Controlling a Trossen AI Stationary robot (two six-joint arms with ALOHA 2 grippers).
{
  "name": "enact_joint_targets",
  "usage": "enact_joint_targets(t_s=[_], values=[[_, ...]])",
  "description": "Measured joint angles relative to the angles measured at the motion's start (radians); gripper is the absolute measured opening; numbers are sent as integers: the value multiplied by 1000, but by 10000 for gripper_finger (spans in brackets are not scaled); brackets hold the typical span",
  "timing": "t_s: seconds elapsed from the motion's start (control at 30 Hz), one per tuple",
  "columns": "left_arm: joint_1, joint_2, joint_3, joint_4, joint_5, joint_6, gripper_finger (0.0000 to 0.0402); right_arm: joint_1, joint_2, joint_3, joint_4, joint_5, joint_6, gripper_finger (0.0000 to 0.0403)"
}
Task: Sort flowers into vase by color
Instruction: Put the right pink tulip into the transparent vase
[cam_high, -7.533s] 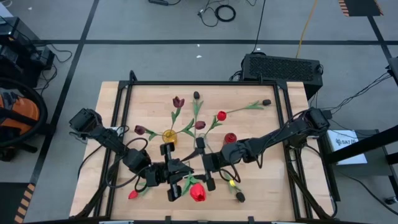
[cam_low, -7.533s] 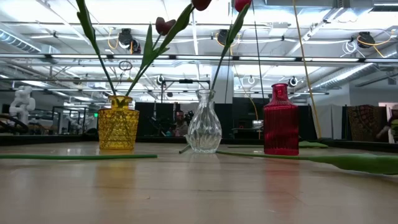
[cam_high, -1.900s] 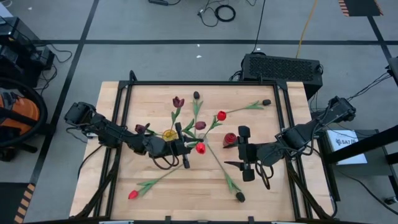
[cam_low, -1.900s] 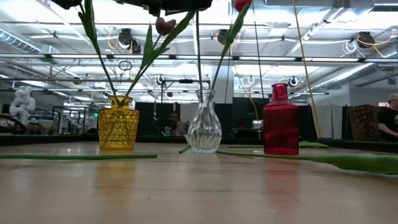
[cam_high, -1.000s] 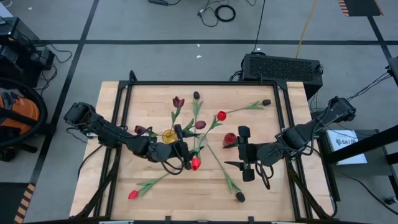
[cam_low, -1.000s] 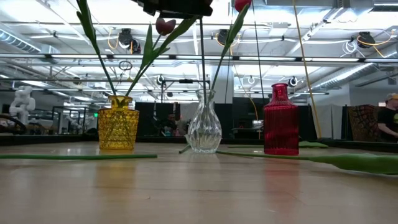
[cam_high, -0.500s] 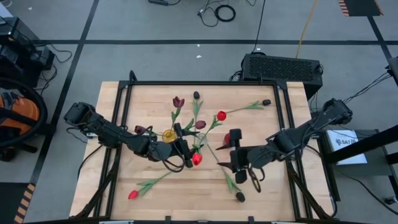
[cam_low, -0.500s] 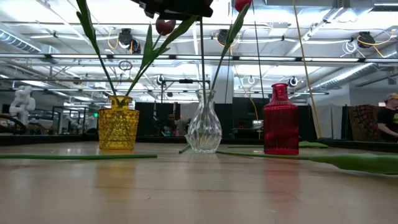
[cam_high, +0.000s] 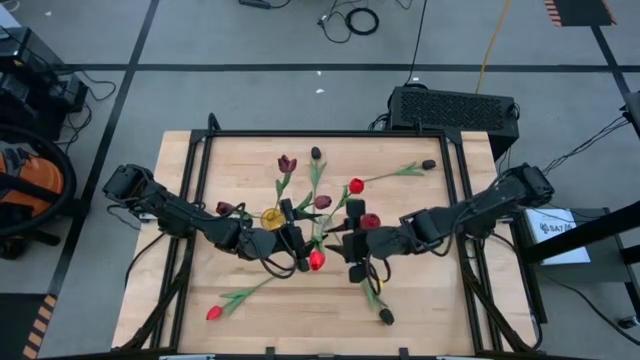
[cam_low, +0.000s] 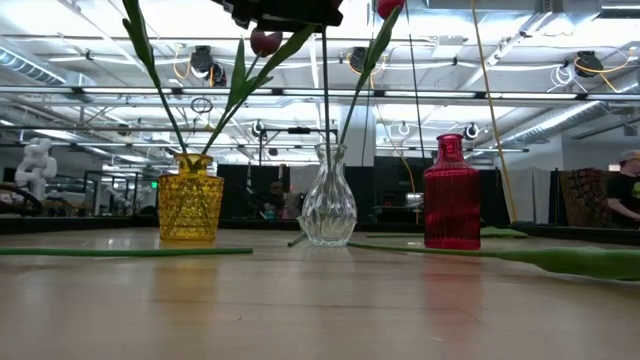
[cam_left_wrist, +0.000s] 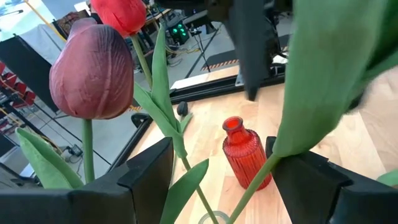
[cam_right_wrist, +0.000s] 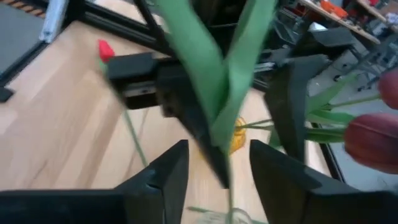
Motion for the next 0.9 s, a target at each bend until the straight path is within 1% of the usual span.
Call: enact_joint_targets(t_s=[0.03, 0.13, 0.2, 0.3, 0.53, 0.6, 0.73, 0.9], values=[[0, 0, 0, 0, 0, 1, 262, -7, 0, 0, 6, -14, 9, 150], [2, 0, 0, 0, 3, 0, 262, -24, -1, 0, 31, -102, 40, 132], [4, 0, 0, 0, 3, 0, 262, -29, 0, 0, 57, -133, 51, 123], [5, 0, 0, 0, 3, 0, 262, -35, 7, 0, 94, -135, 58, 113], [5, 0, 0, 1, 3, 0, 262, -43, 15, -1, 112, -126, 57, 97], [5, 0, 0, 1, 3, 0, 262, -47, 16, -1, 111, -114, 67, 93], [4, 0, 0, 1, 3, 1, 262, -50, 16, 0, 111, -42, 75, 84], [-3, 0, 0, 1, 3, 0, 262, -49, 12, -1, 103, -40, 75, 78]])
